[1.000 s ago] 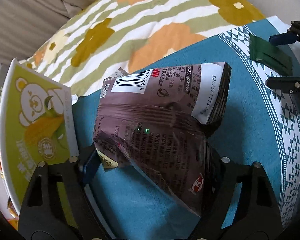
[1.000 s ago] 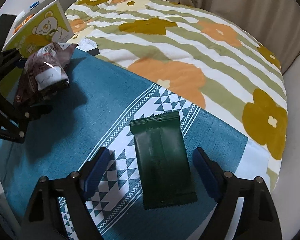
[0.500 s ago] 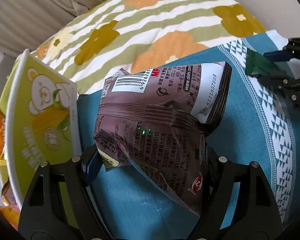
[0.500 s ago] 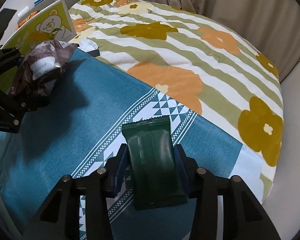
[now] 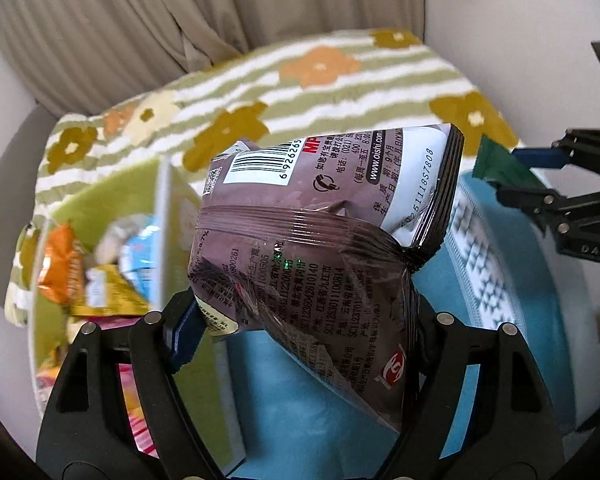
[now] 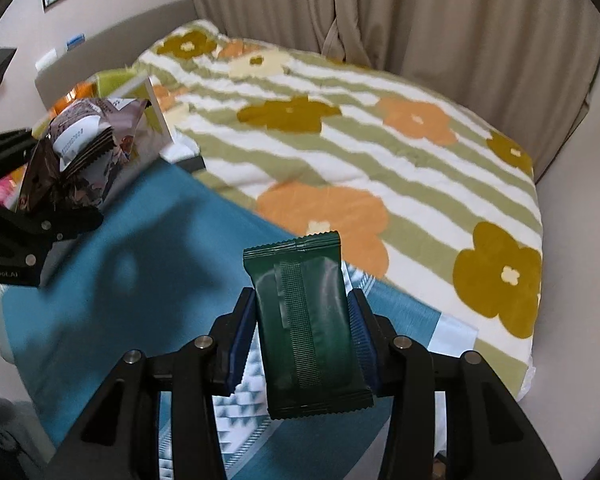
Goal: Organize snacks
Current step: 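Drop the brown bag into the box with the left tool while the right tool drops the green packet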
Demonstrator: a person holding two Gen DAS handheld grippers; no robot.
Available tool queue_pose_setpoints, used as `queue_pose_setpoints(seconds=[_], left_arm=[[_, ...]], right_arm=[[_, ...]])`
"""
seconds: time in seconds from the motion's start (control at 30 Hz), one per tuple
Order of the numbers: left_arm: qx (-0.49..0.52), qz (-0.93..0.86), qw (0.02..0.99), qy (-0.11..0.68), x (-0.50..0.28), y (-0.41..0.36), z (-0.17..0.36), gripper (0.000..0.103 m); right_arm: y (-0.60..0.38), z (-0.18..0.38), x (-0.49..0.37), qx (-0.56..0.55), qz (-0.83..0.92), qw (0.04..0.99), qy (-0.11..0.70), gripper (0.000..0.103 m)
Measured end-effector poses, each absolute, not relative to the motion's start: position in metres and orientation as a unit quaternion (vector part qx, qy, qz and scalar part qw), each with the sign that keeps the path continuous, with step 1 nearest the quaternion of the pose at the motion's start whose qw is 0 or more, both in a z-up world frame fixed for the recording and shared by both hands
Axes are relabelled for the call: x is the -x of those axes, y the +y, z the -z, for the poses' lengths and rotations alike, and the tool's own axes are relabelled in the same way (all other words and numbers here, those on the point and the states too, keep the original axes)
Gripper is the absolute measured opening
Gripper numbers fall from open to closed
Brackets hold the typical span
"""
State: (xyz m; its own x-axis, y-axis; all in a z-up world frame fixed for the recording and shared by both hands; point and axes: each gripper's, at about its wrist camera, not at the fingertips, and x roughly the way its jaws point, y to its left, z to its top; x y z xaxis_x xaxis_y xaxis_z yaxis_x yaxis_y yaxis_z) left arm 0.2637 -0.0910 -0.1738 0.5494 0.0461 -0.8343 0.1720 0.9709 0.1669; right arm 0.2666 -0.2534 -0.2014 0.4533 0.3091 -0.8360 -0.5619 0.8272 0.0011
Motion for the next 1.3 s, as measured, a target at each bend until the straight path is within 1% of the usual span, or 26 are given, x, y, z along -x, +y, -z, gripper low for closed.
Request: queue_pose_setpoints(seconds=[0.2,0.33,0.57,0.6,0.63,0.67,0.7,0.73,0.97,1.3], left_arm=[[-0.099,0.012,0.891,0.444,-0.245,-0.042,0.124,0.077],[-0.102,-0.005,0.897,0.431,-0.236,0.000,0.101,0.078],[-0.099,-0.005,0.895,0.434,-0.239,0.080,0.090,0.078],[-0.097,-0.003,0.893,0.439,-0.241,0.090,0.091,0.080],[-0.094,0.002,0.889,0.449,-0.243,0.102,0.094,0.085],[-0.089,0.004,0.886,0.456,-0.246,0.110,0.096,0.088],[-0.080,0.010,0.885,0.458,-0.247,0.119,0.098,0.097],[-0.067,0.020,0.886,0.459,-0.246,0.129,0.101,0.103],[-0.048,0.048,0.883,0.465,-0.235,0.169,0.115,0.103],[-0.039,0.075,0.887,0.455,-0.228,0.206,0.111,0.103]], right_arm=[[-0.224,0.152,-0.256,0.114,-0.274,0.858,0.420,0.042],[-0.186,0.117,-0.246,0.106,-0.287,0.868,0.391,0.042],[-0.105,0.082,-0.235,0.078,-0.296,0.877,0.370,0.042],[-0.093,0.079,-0.235,0.069,-0.297,0.877,0.372,0.042],[-0.085,0.078,-0.234,0.063,-0.298,0.876,0.374,0.042],[-0.073,0.077,-0.233,0.056,-0.299,0.876,0.375,0.042],[-0.062,0.077,-0.232,0.052,-0.299,0.875,0.378,0.042],[-0.051,0.077,-0.231,0.051,-0.296,0.875,0.379,0.042],[-0.009,0.086,-0.230,0.041,-0.264,0.876,0.402,0.042],[0.024,0.089,-0.232,0.005,-0.231,0.877,0.421,0.042]])
